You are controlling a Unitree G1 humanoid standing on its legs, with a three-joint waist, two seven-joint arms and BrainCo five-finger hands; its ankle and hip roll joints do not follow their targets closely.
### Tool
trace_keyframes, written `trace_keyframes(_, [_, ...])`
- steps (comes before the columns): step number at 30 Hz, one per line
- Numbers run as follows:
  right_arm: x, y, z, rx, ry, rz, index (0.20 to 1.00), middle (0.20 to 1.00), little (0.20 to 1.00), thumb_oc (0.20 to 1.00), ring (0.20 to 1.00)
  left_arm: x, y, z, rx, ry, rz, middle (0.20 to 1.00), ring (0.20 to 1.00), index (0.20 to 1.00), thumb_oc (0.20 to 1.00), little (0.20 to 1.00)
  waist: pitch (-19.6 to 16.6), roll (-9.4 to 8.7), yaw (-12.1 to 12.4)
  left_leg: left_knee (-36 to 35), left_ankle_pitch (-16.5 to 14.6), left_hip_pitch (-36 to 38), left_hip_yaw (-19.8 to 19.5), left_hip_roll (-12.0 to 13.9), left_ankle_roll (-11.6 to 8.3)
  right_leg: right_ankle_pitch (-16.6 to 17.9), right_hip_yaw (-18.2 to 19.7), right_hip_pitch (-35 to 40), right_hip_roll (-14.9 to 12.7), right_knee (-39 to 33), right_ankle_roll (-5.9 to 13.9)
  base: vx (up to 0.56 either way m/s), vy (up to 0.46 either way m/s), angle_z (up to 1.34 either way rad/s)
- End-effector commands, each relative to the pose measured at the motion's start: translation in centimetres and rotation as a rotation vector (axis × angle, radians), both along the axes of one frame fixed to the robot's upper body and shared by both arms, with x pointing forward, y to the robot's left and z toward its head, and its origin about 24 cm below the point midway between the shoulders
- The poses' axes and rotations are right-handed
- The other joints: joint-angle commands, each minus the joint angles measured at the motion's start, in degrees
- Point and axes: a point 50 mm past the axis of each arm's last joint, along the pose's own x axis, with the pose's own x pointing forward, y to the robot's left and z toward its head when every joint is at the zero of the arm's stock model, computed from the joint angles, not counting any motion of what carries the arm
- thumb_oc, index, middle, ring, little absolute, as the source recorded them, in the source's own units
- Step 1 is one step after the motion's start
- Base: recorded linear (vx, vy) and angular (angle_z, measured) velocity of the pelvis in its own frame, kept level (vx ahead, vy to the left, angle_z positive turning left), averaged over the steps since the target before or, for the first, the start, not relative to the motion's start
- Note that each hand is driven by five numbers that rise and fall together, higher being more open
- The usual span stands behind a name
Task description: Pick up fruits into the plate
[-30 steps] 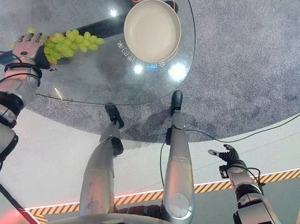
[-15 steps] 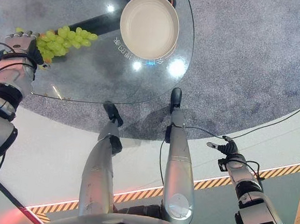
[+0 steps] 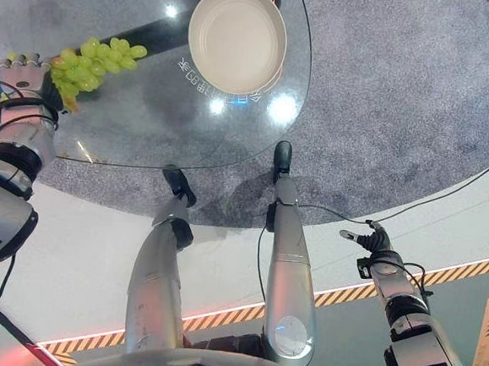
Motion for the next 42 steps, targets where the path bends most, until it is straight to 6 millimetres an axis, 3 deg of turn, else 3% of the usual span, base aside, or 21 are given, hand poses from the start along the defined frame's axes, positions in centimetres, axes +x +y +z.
trace_keyframes(1, [-2.4,-1.9,-0.5,-0.028,0.017,-0.060,1.000,1.000,1.000,1.000,1.000,-2.1,2.5,-2.2,0.052,0.063,0.106,0.200,0.200,0.200,0.200,0.200,-0.92,-3.44,-0.33,4.92,-6.55,-3.02,-0.60,-4.78,0.36,-4.16,-1.30,-1.03,5.88,4.19,-0.90,0.00,0.000,0.00])
trace_keyframes(8, [-2.5,-1.4,-0.7,-0.008,-0.004,-0.051,1.000,1.000,1.000,1.000,1.000,-2.3,2.4,-1.6,0.209,-0.012,0.060,0.200,0.200,0.200,0.200,0.200,-0.92,-4.01,-0.13,4.66,-6.61,-2.75,-0.68,-4.66,0.27,-4.04,-1.57,-0.68,5.89,3.91,-0.76,0.00,-0.007,-0.01])
trace_keyframes(16, [-2.6,-0.7,-1.0,0.000,-0.024,-0.040,1.000,1.000,1.000,1.000,1.000,-3.4,3.5,-2.2,0.206,-0.046,0.081,0.200,0.200,0.200,0.200,0.200,-0.92,-4.63,0.40,4.46,-6.76,-1.50,-0.85,-4.66,0.26,-3.94,-2.19,0.74,5.94,3.52,-0.67,0.00,-0.025,0.02])
trace_keyframes(23, [-2.9,-0.4,-1.2,0.002,-0.024,-0.031,1.000,1.000,1.000,1.000,1.000,-3.5,3.2,-2.2,0.137,-0.188,0.013,0.200,0.200,0.200,0.200,0.200,-0.92,-4.58,0.96,3.20,-6.77,0.60,-0.73,-4.81,0.29,-4.31,-2.51,2.69,5.89,2.87,-0.62,-0.01,-0.005,0.01])
trace_keyframes(24, [-2.7,-0.3,-1.1,0.001,-0.034,-0.031,1.000,1.000,1.000,1.000,1.000,-3.4,3.0,-1.7,0.112,-0.244,-0.012,0.200,0.200,0.200,0.200,0.200,-0.92,-4.59,0.90,2.22,-4.59,-0.01,-0.15,-5.18,0.76,-2.49,-2.66,2.04,5.44,1.94,-1.05,-0.07,-0.011,0.01])
trace_keyframes(32, [-2.9,0.3,-1.6,0.001,-0.005,-0.019,1.000,1.000,1.000,1.000,1.000,-2.7,1.7,0.2,0.023,-0.452,-0.123,0.200,0.200,0.200,0.200,0.200,-0.92,-3.36,1.89,0.40,-4.47,3.38,0.42,-5.43,0.65,-2.96,-3.49,5.11,4.17,0.77,-0.72,-0.01,-0.002,0.01])
trace_keyframes(38, [-2.9,0.7,-1.9,0.003,0.015,-0.022,1.000,1.000,1.000,1.000,1.000,-2.4,1.0,0.7,-0.037,-0.512,-0.138,0.200,0.200,0.200,0.200,0.200,-0.92,-2.71,2.51,-0.32,-4.31,4.24,0.30,-5.71,0.67,-3.34,-3.87,5.93,3.70,0.63,-0.68,0.01,0.003,0.06])
trace_keyframes(39, [-3.0,0.7,-2.0,0.002,0.016,-0.023,1.000,1.000,1.000,1.000,1.000,-2.3,0.9,0.7,-0.049,-0.518,-0.143,0.498,0.498,0.498,0.498,0.498,-0.92,-2.66,2.54,-0.51,-4.22,4.29,0.26,-5.78,0.67,-3.35,-3.88,5.98,3.72,0.56,-0.70,0.01,0.008,0.04])
trace_keyframes(40, [-3.0,0.7,-2.0,0.002,0.016,-0.023,1.000,1.000,1.000,1.000,1.000,-2.3,0.9,0.7,-0.049,-0.518,-0.143,0.498,0.498,0.498,0.498,0.498,-0.92,-2.66,2.54,-0.52,-4.21,4.29,0.25,-5.78,0.68,-3.35,-3.88,5.98,3.71,0.55,-0.70,0.00,0.000,0.00])
trace_keyframes(41, [-2.9,0.7,-1.9,-0.001,0.017,-0.027,1.000,1.000,1.000,1.000,1.000,-2.1,0.8,0.5,-0.089,-0.483,-0.128,1.000,1.000,1.000,1.000,1.000,-0.92,-2.58,2.52,-0.66,-4.06,4.16,0.23,-5.90,0.69,-3.32,-3.79,5.83,3.84,0.53,-0.73,0.00,0.000,0.00])
trace_keyframes(42, [-2.9,0.7,-1.9,-0.003,0.017,-0.028,1.000,1.000,1.000,1.000,1.000,-2.0,0.7,0.4,-0.107,-0.481,-0.132,1.000,1.000,1.000,1.000,1.000,-0.92,-2.58,2.51,-0.86,-3.95,4.18,0.20,-5.96,0.70,-3.27,-3.75,5.84,3.90,0.44,-0.74,0.00,0.000,0.00])
